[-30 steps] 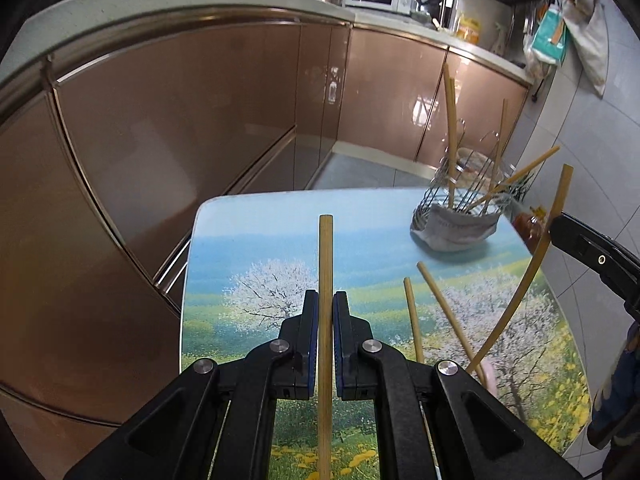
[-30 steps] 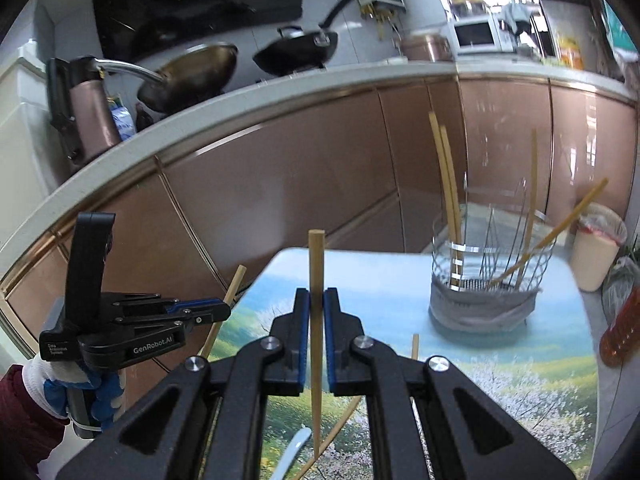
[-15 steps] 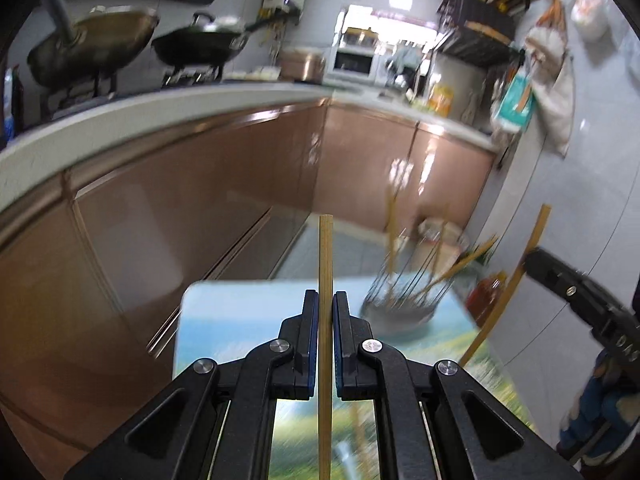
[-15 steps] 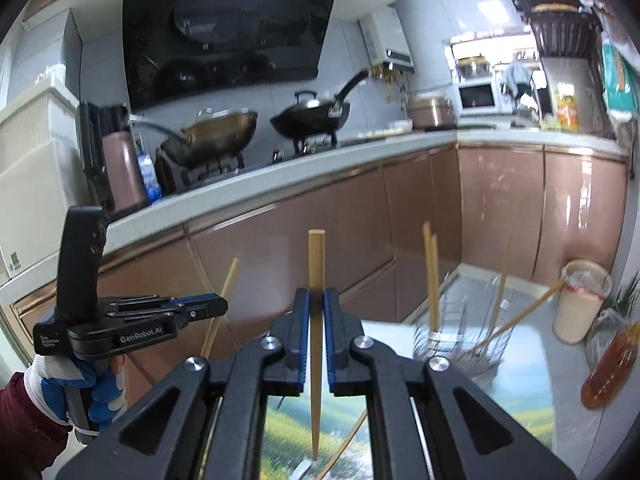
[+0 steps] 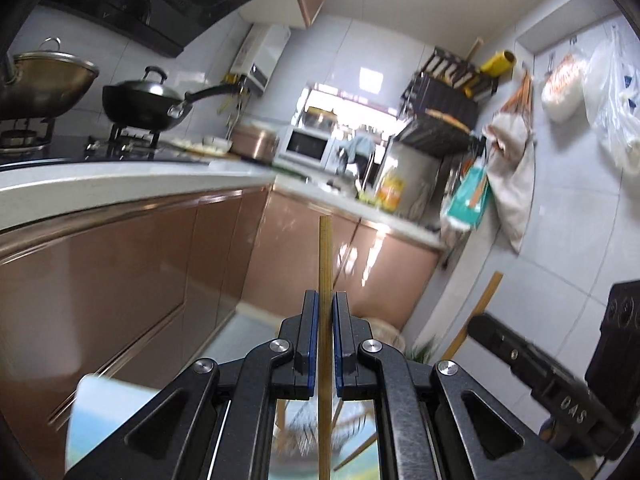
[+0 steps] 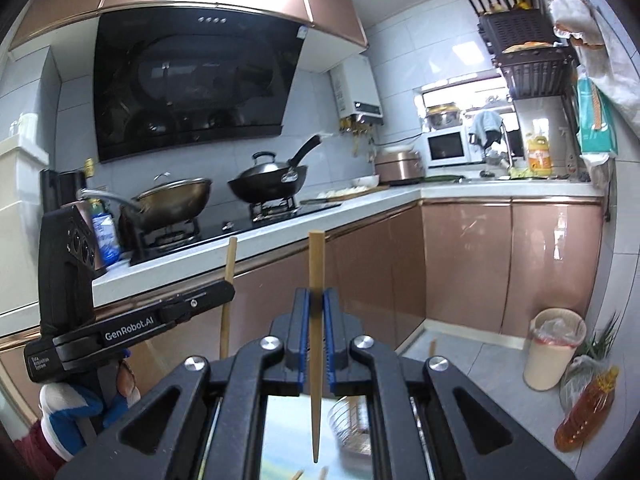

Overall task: Organize utensils
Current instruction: 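Lift both held chopsticks upright and carry them above the wire holder, then open both tools to drop the chopsticks into the wire holder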

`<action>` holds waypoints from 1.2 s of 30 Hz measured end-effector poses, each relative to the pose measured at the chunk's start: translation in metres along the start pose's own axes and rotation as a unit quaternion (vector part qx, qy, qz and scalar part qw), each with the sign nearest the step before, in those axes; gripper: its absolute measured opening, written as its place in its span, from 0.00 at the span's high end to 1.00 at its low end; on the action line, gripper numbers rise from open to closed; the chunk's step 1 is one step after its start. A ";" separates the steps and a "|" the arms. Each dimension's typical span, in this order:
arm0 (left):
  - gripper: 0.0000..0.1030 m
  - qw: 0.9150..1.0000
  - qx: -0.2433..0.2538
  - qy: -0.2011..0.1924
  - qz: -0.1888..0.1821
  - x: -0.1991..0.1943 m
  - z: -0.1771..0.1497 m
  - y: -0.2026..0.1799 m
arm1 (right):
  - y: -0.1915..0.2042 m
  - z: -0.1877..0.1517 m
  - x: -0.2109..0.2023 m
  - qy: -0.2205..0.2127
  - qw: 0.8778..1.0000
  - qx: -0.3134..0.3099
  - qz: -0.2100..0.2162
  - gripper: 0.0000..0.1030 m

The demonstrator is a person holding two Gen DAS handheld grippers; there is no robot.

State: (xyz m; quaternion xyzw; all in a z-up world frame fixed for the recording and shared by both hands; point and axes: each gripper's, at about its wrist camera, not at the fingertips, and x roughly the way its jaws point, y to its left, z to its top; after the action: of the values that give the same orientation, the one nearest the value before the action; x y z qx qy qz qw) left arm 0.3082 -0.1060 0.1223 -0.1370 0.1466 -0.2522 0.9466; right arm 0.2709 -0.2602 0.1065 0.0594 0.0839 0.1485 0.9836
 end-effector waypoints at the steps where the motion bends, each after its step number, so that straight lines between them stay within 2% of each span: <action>1: 0.94 1.000 -0.002 -0.006 -0.002 0.006 0.001 -0.001 | -0.004 0.000 0.003 -0.002 1.000 -0.001 -0.002 0.94; 6: 0.94 0.999 -0.013 -0.049 0.011 0.050 -0.001 -0.003 | -0.030 -0.005 0.026 -0.017 0.999 -0.008 -0.026 0.94; 9: 0.94 0.997 -0.006 -0.070 0.038 0.074 -0.014 -0.004 | -0.042 -0.017 0.039 -0.022 0.999 -0.018 -0.041 0.94; 16: 0.94 0.994 0.032 -0.075 0.078 0.117 -0.059 -0.009 | -0.060 -0.056 0.067 -0.018 0.997 -0.030 -0.073 0.94; 25: 0.94 0.984 0.061 -0.091 0.143 0.125 -0.091 -0.004 | -0.070 -0.096 0.081 0.007 0.996 -0.029 -0.080 0.94; 30: 0.94 0.983 0.060 -0.086 0.153 0.120 -0.097 0.000 | -0.068 -0.104 0.079 0.017 0.996 -0.030 -0.080 0.93; 36: 0.87 0.982 0.067 -0.081 0.157 0.105 -0.093 0.000 | -0.067 -0.105 0.072 0.023 0.996 -0.025 -0.080 0.93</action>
State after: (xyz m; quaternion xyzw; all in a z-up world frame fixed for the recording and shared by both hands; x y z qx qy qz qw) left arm 0.3629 -0.1778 0.0153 -0.0689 0.0718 -0.0982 0.9902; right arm 0.3380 -0.2922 -0.0160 0.0245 0.1072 0.0727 0.9913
